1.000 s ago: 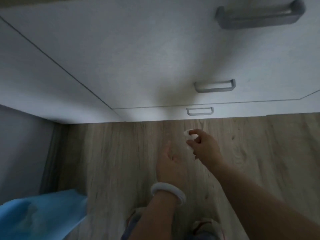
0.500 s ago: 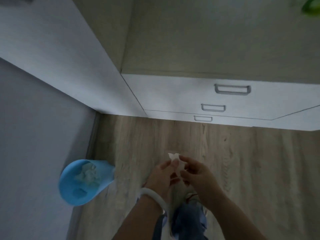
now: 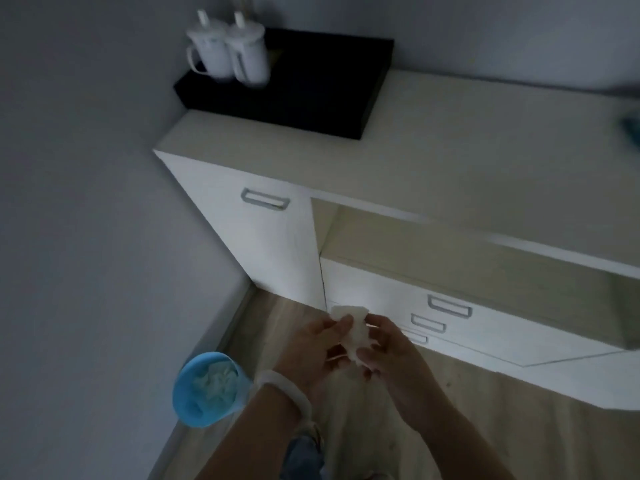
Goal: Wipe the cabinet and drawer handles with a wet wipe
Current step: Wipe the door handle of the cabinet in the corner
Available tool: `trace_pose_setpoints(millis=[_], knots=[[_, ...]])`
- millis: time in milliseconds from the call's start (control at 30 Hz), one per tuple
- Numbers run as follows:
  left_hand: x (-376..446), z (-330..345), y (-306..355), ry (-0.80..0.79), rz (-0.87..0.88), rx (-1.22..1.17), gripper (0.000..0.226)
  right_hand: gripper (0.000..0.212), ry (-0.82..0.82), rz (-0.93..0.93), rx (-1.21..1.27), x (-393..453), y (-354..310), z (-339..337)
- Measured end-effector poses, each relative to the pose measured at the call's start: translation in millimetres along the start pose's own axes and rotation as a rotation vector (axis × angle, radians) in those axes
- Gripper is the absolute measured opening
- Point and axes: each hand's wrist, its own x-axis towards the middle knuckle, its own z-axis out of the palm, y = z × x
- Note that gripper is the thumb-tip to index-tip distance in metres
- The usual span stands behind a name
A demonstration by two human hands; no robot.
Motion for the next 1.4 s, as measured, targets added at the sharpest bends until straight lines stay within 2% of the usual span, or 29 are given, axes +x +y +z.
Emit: trace_pose_setpoints(millis=[133,233,333,400,433,500,600,667,767,833,900,1000,1067,1133,1300,1400], knots=[[-28,-16,23,0.122,0.142,0.084,0.018,0.042,-0.058,-0.005,-0.102,-3,-30,33],[-38,-32,39,0.169,0.166,0.068,0.016,0.018,0.056,-0.043,-0.176,1,-49,53],[-38,-49,59,0.118,0.092,-0.180,0.023,0.012,0.217,-0.100,-0.258,10,-66,75],[-36,-63,73,0.063,0.041,-0.353,0.029,0.011,0.253,-0.125,-0.292,21,-74,94],[-34,-69,79,0.045,0.041,-0.366,0.029,0.011,0.257,-0.129,-0.322,28,-77,103],[-28,-79,89,0.074,0.067,-0.305,0.024,0.011,0.232,-0.134,-0.400,43,-80,119],[-8,-99,99,0.217,0.088,-0.274,0.017,0.016,0.207,-0.222,-0.551,74,-92,137],[3,-114,106,0.311,0.117,-0.234,0.019,0.022,0.250,-0.363,-0.702,98,-110,140],[18,-134,120,0.503,0.233,0.096,0.017,0.032,0.346,-0.636,-1.034,150,-146,139],[22,-140,133,0.560,0.321,0.230,0.012,0.027,0.372,-0.773,-1.207,189,-164,130],[33,-145,144,0.556,0.348,0.262,0.016,0.027,0.330,-0.754,-1.349,227,-177,119],[57,-152,153,0.505,0.310,0.249,0.027,0.045,0.163,-0.641,-1.574,268,-182,104],[76,-155,159,0.445,0.243,0.080,0.027,0.057,0.093,-0.632,-1.653,282,-176,101],[99,-156,166,0.441,0.190,-0.033,0.024,0.061,0.099,-0.638,-1.659,288,-171,99],[144,-150,181,0.633,0.218,-0.063,0.020,0.058,0.132,-0.648,-1.612,289,-170,97],[159,-138,186,0.592,0.214,-0.067,0.019,0.054,0.127,-0.667,-1.588,292,-169,96]])
